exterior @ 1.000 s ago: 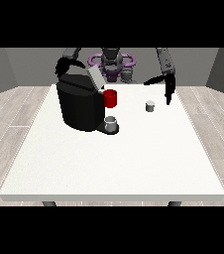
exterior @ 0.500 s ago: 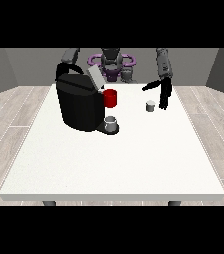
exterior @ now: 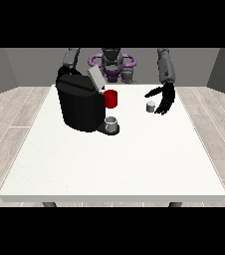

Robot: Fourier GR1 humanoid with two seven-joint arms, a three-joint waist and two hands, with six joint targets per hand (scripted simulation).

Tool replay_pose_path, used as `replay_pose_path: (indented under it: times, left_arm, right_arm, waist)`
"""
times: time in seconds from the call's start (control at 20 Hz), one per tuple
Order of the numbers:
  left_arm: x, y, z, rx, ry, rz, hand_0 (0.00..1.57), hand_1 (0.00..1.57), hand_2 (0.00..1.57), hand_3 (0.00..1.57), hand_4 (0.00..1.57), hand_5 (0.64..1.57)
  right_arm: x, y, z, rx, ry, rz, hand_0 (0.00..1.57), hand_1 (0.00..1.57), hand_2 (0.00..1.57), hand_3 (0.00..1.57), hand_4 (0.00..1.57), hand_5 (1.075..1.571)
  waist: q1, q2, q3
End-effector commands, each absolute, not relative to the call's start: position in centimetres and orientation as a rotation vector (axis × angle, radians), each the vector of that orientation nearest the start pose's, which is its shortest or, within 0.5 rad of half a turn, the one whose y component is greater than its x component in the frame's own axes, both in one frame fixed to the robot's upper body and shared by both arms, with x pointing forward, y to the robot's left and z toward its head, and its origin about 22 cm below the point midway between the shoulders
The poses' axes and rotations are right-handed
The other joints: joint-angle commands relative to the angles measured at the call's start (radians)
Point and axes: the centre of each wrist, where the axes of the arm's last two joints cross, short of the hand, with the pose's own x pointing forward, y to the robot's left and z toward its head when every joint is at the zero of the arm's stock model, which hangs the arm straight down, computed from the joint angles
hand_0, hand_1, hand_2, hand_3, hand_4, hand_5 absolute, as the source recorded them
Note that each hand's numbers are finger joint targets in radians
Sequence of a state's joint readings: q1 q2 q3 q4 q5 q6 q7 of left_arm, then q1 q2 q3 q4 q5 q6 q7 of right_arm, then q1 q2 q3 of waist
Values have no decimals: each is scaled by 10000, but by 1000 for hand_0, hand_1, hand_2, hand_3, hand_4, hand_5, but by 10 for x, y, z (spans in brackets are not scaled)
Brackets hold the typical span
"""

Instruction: Insert the coffee pod into the coffee machine and close the lid

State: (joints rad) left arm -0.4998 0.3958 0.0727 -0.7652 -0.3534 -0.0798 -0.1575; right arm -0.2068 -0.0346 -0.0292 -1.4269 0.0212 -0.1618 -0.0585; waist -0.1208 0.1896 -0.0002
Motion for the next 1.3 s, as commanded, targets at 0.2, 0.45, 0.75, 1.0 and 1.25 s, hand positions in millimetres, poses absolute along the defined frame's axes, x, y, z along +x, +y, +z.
replay_pose_path:
  times: [0.2,0.45,0.75,1.0,1.25]
  left_arm:
    - [345,344,-18,5921,-12707,-7182,608,608,745,483,0,1571]
    - [354,325,-23,6860,-13954,-6874,719,719,864,649,229,1571]
    - [349,345,-28,7443,-13849,-7222,920,920,1042,829,361,1571]
    - [356,363,-9,7773,-12813,-8106,970,970,1054,793,319,1571]
    - [369,340,-7,7624,-13788,-8257,1266,1266,1399,1363,507,1571]
  right_arm:
    - [288,-232,15,-1017,-16404,-161,0,0,0,0,432,1571]
    - [298,-214,23,-1086,-16909,-251,0,0,0,0,476,1571]
    - [286,-213,11,-1080,-16645,-359,0,0,0,0,524,1571]
    - [297,-240,20,-917,-16972,-776,0,0,0,0,505,1571]
    - [283,-221,-1,-1037,-16545,-598,0,0,0,0,487,1571]
  waist:
    - [-341,-190,-1]
    - [-333,425,-5]
    - [-402,277,-3]
    - [-468,218,2]
    - [-479,21,0]
